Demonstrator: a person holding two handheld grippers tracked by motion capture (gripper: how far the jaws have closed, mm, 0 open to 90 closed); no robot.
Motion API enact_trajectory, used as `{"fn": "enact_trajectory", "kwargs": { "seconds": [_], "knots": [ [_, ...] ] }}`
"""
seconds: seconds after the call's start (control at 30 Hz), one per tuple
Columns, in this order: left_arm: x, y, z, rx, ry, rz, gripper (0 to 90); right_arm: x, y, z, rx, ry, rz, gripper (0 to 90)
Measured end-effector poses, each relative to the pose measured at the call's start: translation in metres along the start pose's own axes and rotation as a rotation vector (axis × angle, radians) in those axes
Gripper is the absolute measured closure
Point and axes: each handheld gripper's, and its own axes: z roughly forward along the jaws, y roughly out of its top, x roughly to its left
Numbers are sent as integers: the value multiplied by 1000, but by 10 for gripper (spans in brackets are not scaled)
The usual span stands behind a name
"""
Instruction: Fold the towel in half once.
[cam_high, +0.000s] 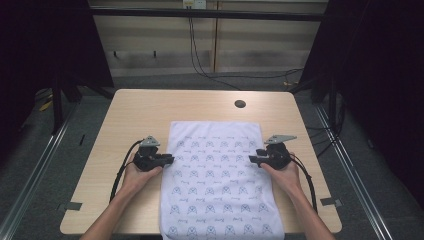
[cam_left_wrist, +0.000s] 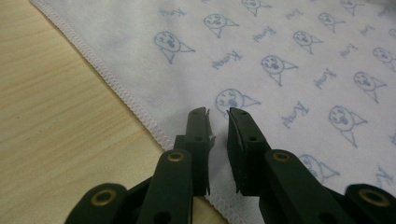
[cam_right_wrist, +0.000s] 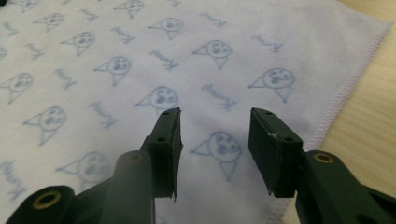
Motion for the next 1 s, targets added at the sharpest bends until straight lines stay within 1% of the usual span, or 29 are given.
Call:
{"fn": "enact_trajectory", "kwargs": {
  "seconds": [0.03, 0.07, 0.1, 0.13, 0.17, 0.2, 0.27, 0.33, 0.37, 0.47, 0.5, 0.53, 0.57, 0.63, 0.67, 0.73, 0.8, 0.87, 0.9, 0.93, 0.97, 1.0],
  "knots": [
    [-1, 0, 0, 4, 8, 5, 793, -3, 0, 3, 12, -7, 12, 561],
    [-1, 1, 0, 15, 13, 15, 815, -3, 0, 5, 23, -8, 6, 598],
    [-1, 1, 0, 17, 2, 6, 841, -2, -2, 7, 36, -24, -32, 636],
    [0, 0, 0, 12, -7, 2, 858, 0, -1, 7, 47, -34, -27, 672],
    [1, -1, -1, 9, -17, -1, 862, 0, 0, 6, 52, -36, -39, 711],
    [2, -1, -1, 11, -25, -1, 868, 1, 0, 5, 59, -35, -45, 748],
    [1, -2, -2, 12, -28, -1, 875, 2, -2, 3, 58, -23, -32, 817],
    [-1, -2, -2, 16, -26, 3, 876, 3, -4, 2, 59, -15, -42, 848],
    [-2, -3, -3, 15, -37, -4, 877, 4, -4, 1, 68, -17, -51, 856],
    [-6, -7, -7, 34, -63, 0, 878, 8, -8, -4, 70, -1, -61, 859],
    [-7, -9, -10, 35, -73, -4, 878, 9, -10, -6, 72, 10, -55, 860],
    [-9, -11, -12, 39, -73, 0, 878, 8, -12, -8, 75, 17, -54, 860],
    [-12, -13, -15, 44, -79, -3, 878, 8, -14, -11, 74, 25, -42, 858],
    [-17, -16, -18, 53, -83, 9, 878, 11, -20, -16, 71, 45, -37, 854],
    [-21, -18, -20, 61, -93, 13, 878, 13, -22, -18, 72, 48, -45, 854],
    [-27, -22, -24, 71, -107, 23, 878, 22, -28, -25, 83, 50, -71, 846],
    [-32, -26, -28, 81, -131, 21, 878, 28, -35, -32, 81, 75, -79, 844],
    [-37, -31, -32, 87, -158, 19, 880, 33, -43, -40, 92, 103, -90, 852],
    [-40, -34, -34, 92, -172, 23, 882, 34, -47, -43, 84, 115, -86, 854],
    [-43, -36, -36, 92, -177, 26, 883, 35, -51, -47, 83, 127, -71, 859],
    [-45, -38, -39, 99, -182, 31, 884, 36, -54, -50, 87, 135, -69, 859],
    [-51, -42, -42, 107, -198, 24, 884, 39, -57, -54, 89, 137, -65, 860]
  ]
}}
